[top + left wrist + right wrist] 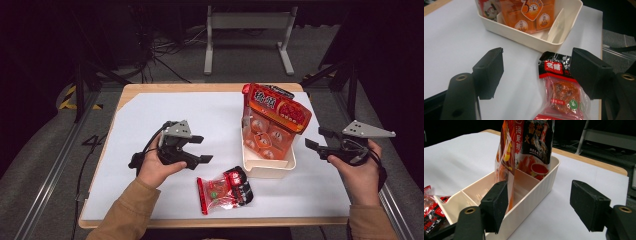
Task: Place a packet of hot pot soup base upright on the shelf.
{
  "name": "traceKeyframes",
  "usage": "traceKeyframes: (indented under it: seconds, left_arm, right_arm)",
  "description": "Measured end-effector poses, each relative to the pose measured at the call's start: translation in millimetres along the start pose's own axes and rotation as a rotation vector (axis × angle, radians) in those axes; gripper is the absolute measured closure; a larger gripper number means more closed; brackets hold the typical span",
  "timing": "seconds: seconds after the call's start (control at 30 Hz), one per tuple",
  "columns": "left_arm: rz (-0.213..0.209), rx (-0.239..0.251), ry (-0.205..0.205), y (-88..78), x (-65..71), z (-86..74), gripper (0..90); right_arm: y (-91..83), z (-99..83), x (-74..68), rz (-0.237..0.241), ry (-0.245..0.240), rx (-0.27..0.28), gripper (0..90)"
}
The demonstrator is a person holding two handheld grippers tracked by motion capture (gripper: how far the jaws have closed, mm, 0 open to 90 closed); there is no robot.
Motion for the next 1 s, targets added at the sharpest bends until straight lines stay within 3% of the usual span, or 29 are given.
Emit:
traceKeyframes:
  seconds: [0.43,0.83,1.0]
  left_arm:
    - [-0.048,-0.100,0.050,53.1,10.5,-3.6,28.8]
    - [-0.086,-0.095,0.049,90.1,6.2,-4.1,29.4]
    - [-0.138,-0.112,0.034,100.9,4.6,-6.2,29.6]
  right_arm:
    - [4.3,-2.8,-1.1,0.016,0.004,0.000,31.1]
    - [7.5,-5.9,-0.7,0.022,0.010,-0.005,30.9]
    - [8.2,-6.4,0.5,0.020,0.012,-0.005,30.9]
Point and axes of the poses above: each handheld gripper's, and its own axes: y roughly forward along the jaws, z roughly out of its top, x roughly to its right, the point moved 4 cm from there along y, roughly forward along the jaws, and after that the axes turned 10 degrees about -y, right-handed, at the moved point
